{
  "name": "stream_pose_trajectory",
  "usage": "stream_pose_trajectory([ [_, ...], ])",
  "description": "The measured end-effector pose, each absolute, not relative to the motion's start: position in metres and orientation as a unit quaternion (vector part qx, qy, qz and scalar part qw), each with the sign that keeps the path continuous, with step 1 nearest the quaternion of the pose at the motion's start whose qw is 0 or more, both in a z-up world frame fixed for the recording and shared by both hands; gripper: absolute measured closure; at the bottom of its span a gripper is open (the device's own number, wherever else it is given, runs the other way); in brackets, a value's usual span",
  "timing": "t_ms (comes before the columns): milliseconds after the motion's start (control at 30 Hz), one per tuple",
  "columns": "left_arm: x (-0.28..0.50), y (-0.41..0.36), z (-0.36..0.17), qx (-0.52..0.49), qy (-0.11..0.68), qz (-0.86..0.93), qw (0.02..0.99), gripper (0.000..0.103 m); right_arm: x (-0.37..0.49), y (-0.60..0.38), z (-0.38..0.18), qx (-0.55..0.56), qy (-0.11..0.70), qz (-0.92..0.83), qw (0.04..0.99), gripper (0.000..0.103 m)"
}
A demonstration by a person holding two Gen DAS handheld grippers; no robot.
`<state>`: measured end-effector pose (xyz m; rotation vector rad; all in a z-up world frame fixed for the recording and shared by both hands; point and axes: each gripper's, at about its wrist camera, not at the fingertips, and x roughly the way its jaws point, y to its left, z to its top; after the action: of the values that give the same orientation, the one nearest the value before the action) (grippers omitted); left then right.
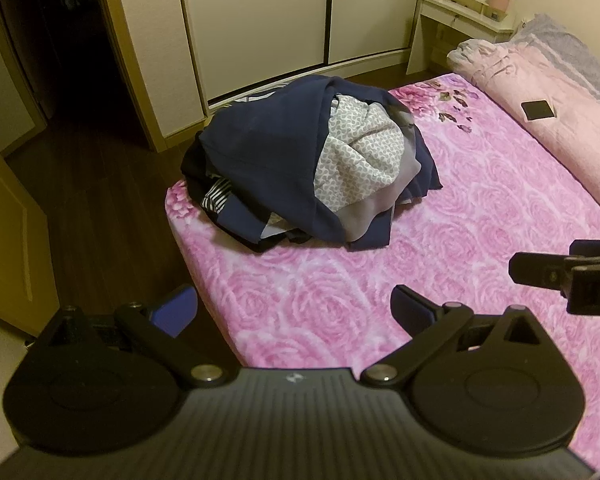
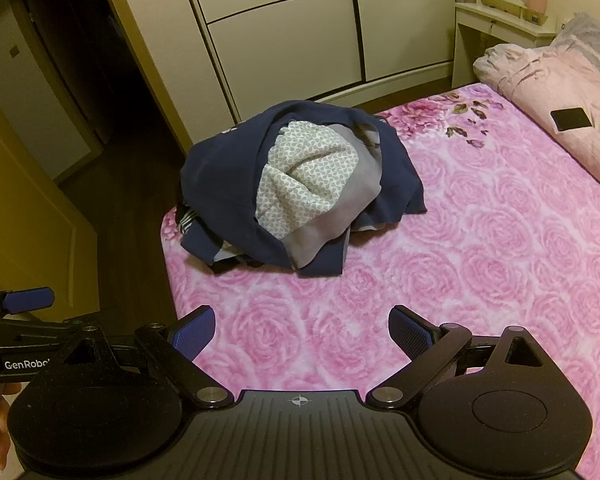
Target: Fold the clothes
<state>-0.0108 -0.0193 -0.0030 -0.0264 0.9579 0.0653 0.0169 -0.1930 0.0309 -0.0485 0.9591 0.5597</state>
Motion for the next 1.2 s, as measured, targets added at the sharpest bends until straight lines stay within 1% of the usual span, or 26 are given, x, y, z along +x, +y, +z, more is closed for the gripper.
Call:
stream_pose_trajectory([
  [467, -0.014, -0.020, -0.002, -0.014, 0.461, 0.034, 0.886, 0.002, 0.013, -0.195, 0.032, -0.020, 0.447, 0.273, 0.852, 0.007],
  [567, -0.014, -0.021, -0.001, -0.013, 0.461, 0.035, 0.886, 0.002, 0.013, -0.196, 0.032, -0.025, 0.460, 0.268, 0.846, 0.007],
  [833, -0.014, -0.022, 0.000, -0.009, 0.463, 0.038, 0.886, 0.002, 0.013, -0.198, 0.033, -0.025, 0.440, 0.272, 0.856, 0.007],
  [1200, -0.006, -0.011, -0.013, 0.037, 0.461, 0.034, 0.886, 0.002, 0.016, -0.208, 0.028, -0.021, 0.446, 0.282, 0.849, 0.007],
])
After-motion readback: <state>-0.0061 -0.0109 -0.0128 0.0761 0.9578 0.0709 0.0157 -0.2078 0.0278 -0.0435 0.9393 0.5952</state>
